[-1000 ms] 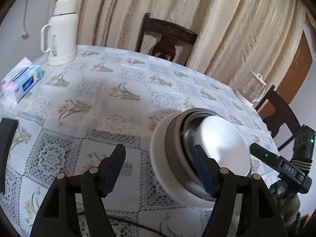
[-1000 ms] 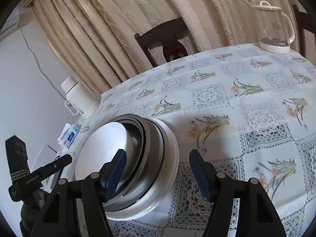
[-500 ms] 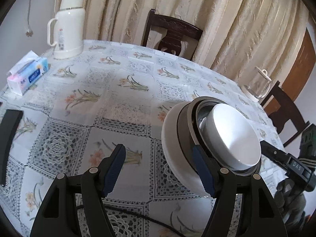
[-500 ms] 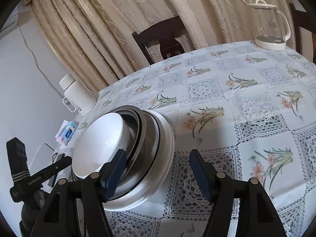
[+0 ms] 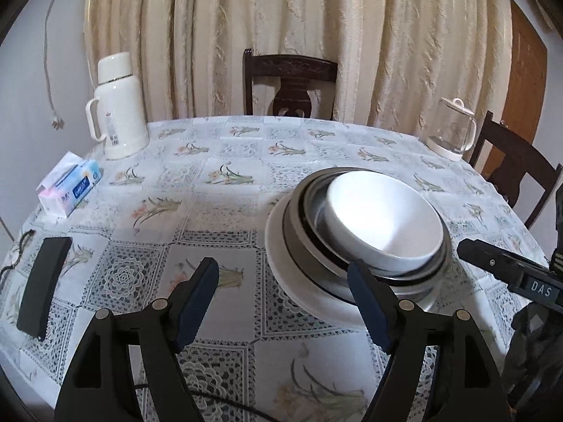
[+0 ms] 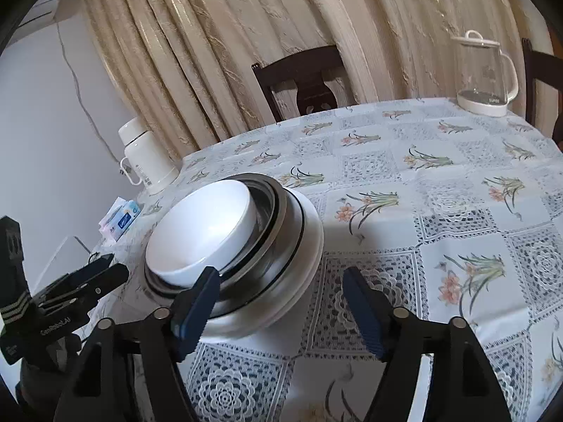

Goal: Organize plates and bowls

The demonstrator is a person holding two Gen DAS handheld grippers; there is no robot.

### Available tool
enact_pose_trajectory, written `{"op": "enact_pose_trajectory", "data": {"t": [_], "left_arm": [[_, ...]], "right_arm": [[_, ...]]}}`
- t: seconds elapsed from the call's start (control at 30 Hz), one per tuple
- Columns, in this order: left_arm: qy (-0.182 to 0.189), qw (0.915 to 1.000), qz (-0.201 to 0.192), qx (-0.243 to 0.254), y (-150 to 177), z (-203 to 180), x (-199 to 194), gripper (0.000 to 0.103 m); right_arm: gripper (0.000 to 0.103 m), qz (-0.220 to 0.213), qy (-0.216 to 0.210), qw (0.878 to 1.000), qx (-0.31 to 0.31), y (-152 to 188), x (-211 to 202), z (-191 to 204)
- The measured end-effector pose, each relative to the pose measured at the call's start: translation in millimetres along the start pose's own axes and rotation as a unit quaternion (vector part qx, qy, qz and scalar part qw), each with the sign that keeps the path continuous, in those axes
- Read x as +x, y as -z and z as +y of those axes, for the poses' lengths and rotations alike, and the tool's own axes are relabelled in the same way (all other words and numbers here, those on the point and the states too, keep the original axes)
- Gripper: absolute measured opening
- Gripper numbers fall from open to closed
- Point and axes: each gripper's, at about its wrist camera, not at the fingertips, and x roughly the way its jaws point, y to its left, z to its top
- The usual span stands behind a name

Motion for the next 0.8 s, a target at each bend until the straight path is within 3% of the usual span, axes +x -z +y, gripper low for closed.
{"op": "enact_pose_trajectory", "data": {"t": [0.27,0.5,0.6,0.7,0.8], "left_arm": [[-0.027,0.9989,-0.03,0.024,11.2,-18.0,-24.3,0.09],[-0.077,0.9944,-0.064,0.035,20.5,-25.2,-47.1,0.099],[-0.076,0.9939,-0.071,0.036,20.0,-28.2,-53.6,0.099],[-0.077,0.9929,-0.078,0.047,21.7,-35.7,-58.5,0.1],[-0.076,0.9924,-0.079,0.057,24.0,-42.9,-60.2,0.1]], "right_arm": [[0.103,-0.048,0.048,0.997,-0.049,10.2,-24.4,20.6],[0.103,-0.06,0.068,0.993,-0.072,18.4,-34.7,37.1],[0.103,-0.05,0.079,0.994,-0.054,19.2,-35.1,34.5],[0.103,-0.049,0.056,0.997,-0.022,19.2,-39.5,25.0],[0.103,-0.075,0.075,0.994,-0.041,20.5,-49.8,32.4]]}}
